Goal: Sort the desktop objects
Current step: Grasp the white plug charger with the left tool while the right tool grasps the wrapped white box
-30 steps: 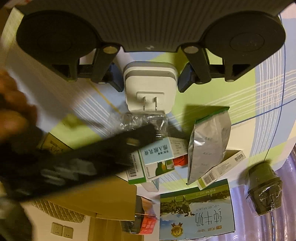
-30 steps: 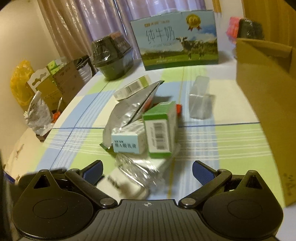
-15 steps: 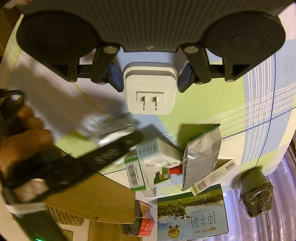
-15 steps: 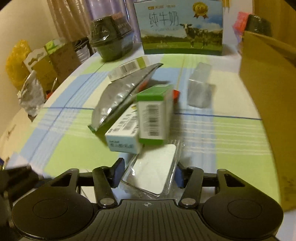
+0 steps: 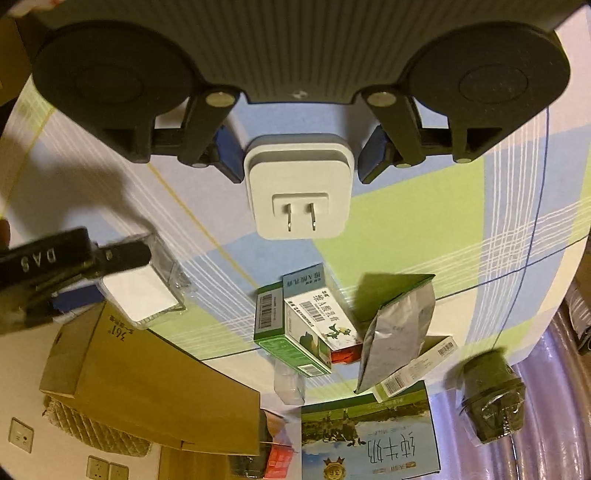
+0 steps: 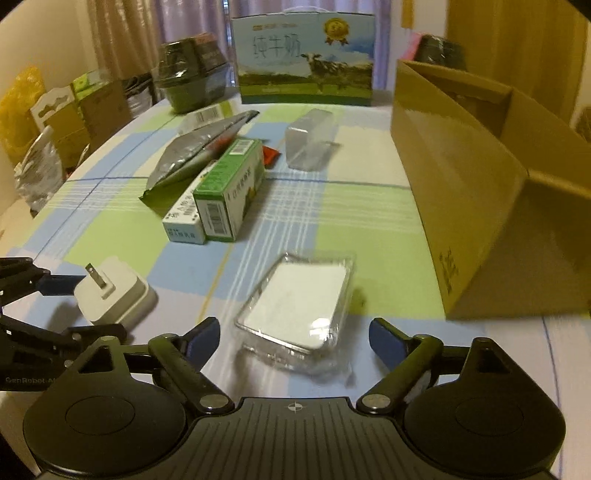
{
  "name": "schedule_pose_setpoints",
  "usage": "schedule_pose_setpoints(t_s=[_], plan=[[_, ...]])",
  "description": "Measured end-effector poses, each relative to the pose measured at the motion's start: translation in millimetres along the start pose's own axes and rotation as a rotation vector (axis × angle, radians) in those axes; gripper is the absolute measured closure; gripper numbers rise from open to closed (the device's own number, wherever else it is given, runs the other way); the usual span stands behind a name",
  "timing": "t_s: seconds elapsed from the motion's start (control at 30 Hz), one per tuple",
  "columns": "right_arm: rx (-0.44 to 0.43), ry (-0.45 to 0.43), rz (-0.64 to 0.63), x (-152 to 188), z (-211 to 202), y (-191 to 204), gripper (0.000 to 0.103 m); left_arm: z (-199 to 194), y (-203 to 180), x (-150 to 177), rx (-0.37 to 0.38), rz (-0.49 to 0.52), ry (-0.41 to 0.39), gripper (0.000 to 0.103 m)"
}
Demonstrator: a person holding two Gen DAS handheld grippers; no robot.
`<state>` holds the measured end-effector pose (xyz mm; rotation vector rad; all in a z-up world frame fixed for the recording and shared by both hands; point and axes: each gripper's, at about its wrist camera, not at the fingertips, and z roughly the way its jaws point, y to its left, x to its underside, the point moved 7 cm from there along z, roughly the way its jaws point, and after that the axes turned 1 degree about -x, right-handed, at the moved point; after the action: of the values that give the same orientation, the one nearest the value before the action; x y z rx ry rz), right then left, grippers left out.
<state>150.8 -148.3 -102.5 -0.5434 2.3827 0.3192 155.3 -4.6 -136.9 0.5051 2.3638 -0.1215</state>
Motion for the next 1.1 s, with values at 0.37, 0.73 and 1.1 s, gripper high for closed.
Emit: schedule_pose_setpoints(t_s=[0.37, 0.73, 1.1], plan=[[0.011, -0.019, 0.067, -6, 13, 4, 0.017, 9, -6, -8, -0.049, -0.018, 0.005, 0.043], [0.081, -0.02, 0.072, -4, 27, 5, 0.017, 6, -8, -2, -0.088, -0.072, 0.01, 0.041], [-0.008, -0.034, -0.01, 6, 19, 2, 0.045, 4, -10, 2, -0.067, -0.088, 0.015, 0.04]])
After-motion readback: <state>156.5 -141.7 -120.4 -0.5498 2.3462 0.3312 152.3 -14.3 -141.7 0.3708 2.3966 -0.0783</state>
